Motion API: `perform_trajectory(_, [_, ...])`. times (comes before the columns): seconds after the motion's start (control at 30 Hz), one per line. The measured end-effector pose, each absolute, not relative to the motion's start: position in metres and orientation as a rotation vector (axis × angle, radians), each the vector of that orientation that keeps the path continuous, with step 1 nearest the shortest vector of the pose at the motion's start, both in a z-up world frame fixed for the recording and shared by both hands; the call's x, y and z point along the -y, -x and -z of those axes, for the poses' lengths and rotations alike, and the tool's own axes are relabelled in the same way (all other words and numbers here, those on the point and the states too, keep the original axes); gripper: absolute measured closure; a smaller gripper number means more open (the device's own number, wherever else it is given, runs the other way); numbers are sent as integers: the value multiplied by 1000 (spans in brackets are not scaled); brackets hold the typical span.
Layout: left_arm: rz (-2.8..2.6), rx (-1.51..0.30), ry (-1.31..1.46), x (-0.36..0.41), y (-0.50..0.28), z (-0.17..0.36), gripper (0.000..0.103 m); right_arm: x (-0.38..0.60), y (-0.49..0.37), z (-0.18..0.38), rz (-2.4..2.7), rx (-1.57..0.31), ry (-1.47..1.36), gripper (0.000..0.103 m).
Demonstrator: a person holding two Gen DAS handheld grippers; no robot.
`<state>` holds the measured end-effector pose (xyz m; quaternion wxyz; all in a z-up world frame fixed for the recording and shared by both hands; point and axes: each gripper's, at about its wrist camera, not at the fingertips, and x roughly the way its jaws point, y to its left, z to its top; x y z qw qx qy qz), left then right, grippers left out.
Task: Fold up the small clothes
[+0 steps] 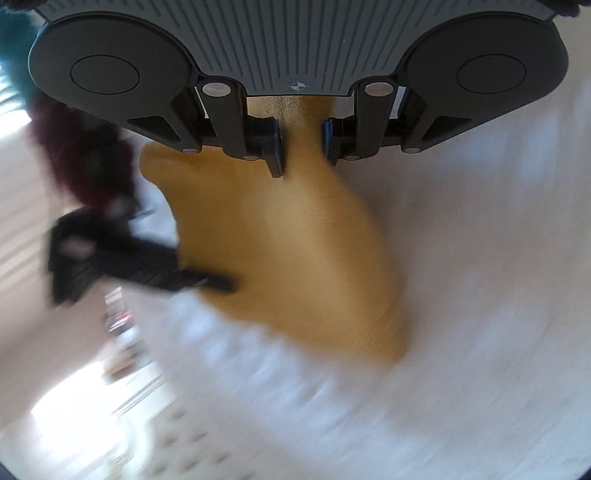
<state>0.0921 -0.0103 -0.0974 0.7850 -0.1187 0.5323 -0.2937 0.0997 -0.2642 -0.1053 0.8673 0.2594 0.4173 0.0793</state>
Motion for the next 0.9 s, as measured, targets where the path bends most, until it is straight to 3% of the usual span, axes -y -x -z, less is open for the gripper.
perform_trajectory(0.03, [612,-1157,217,11,-85,110,81,269,-93,113,-160,-867,-572,46])
perform_trajectory(0.2, [578,-1087,339,-6,-70,124,79,286,-51,119,-161,-838,-675,36])
perform_trajectory(0.5, [553,-1036,299,-1,-62,125,76,266,10,135,-253,-891,-786,36])
perform_trajectory(0.53, [555,-1029,283,1,-59,123,75,262,12,136,-266,-896,-785,39])
perform_trajectory(0.57, [556,-1022,267,4,-60,122,75,259,15,136,-260,-897,-768,56])
perform_trajectory(0.6, [561,-1013,250,-3,-52,122,73,256,17,134,-245,-900,-740,83])
perform_trajectory(0.8, [561,-949,120,-3,-34,107,62,251,28,116,-158,-929,-606,84])
perform_trajectory(0.9, [536,-915,61,-5,-28,96,62,253,35,114,-149,-946,-584,75])
